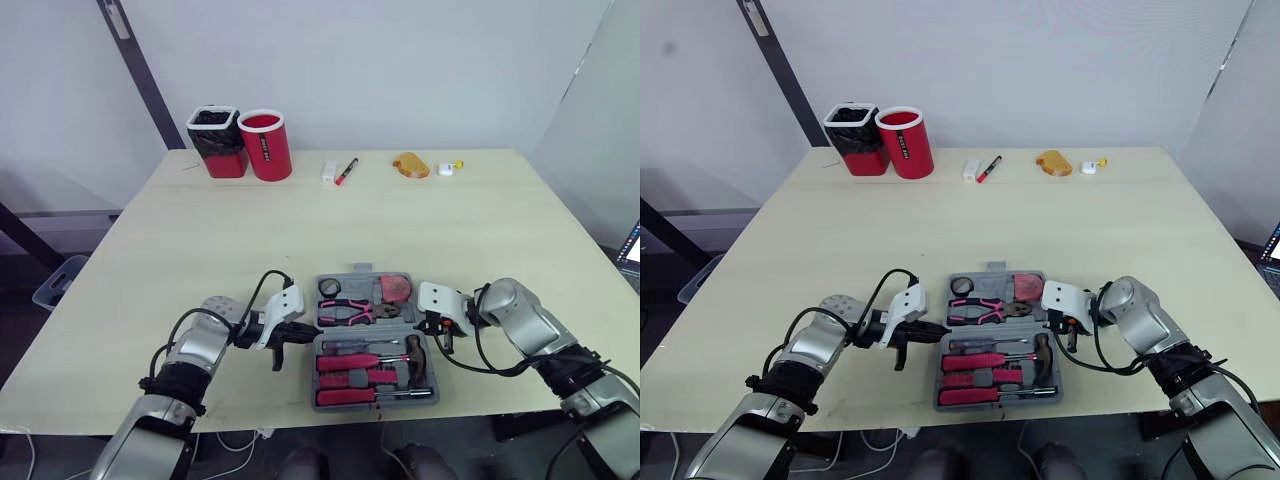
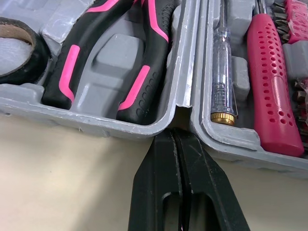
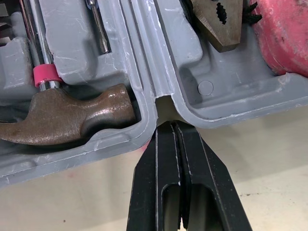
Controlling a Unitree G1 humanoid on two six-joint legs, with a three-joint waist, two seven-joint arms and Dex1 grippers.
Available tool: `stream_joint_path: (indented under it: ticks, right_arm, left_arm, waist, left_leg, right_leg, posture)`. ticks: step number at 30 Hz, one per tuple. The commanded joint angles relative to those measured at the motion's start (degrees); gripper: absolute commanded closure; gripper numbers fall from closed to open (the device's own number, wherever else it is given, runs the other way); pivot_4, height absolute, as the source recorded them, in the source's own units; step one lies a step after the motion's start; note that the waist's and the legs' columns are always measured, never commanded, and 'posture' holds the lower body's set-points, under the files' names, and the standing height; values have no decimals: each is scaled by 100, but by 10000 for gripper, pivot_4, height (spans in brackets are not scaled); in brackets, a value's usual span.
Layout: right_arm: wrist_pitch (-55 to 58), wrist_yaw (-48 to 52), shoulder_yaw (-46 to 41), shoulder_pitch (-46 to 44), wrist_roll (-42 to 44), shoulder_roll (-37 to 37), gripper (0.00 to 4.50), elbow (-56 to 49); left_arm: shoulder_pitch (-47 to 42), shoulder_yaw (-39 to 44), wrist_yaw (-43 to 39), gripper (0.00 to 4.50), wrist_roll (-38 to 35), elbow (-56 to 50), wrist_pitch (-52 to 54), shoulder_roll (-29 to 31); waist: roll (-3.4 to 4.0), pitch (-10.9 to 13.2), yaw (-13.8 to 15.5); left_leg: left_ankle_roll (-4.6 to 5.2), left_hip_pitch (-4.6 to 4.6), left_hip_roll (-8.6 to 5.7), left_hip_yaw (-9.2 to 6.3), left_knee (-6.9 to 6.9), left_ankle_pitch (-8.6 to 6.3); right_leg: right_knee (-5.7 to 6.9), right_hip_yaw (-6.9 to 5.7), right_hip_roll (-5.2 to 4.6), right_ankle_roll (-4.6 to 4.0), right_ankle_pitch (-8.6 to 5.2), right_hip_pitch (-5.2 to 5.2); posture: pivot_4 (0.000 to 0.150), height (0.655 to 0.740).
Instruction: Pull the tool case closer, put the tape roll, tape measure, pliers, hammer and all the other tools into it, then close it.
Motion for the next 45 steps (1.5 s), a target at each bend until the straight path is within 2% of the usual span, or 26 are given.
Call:
stream_joint_path:
  ticks: [1,18,35,40,44,45]
  right_arm:
    - [14,135,62,77,139,80,45000,-295]
    - [325,214,66,327,156,-64,45000,-730]
    - [171,-76,-85,391,128,-45,45000,-662]
    - [144,-140,-784,874,601,-379,45000,-1059]
    - [-16,-221,-1899,1546,1534,-443,45000,-1401]
    - [-212,-119,-2083,1799,1645,-603,39831,-1463]
  left_arm:
    - [129,-138,-26,44665,-48,-213,62,-16]
    - [488,-169,-11,44665,-98,-655,257,61]
    - [763,-25,299,44665,-198,-733,182,151]
    - [1064,554,220,44665,-806,-895,-77,291]
    - [1503,1157,86,44665,-1530,-1163,86,448]
    - [1613,1310,102,39721,-1638,-1165,90,505]
  waist:
    - [0,0,1]
    - [1,-1,5]
    - [0,-3,1]
    - [0,-2,8]
    - [0,0,16]
    - [0,0,20]
  left_leg:
    - [0,0,0,0,0,0]
    - [0,1,0,1,-1,0]
    - [0,6,1,4,0,0]
    - [0,4,3,5,-1,0]
    - [0,-1,4,3,-6,0]
    - [0,-1,4,2,-7,0]
  right_leg:
    - [0,0,0,0,0,0]
    - [-1,0,0,0,0,0]
    - [-1,1,-1,-1,-1,1]
    - [-1,1,-2,-1,-1,0]
    - [-5,-1,-7,-1,-1,-2]
    - [-5,-2,-7,-1,0,-1]
  posture:
    - [1500,7400]
    - [1500,7400]
    - [1500,7400]
    - [1500,7400]
    - [1500,7400]
    - [1500,7400]
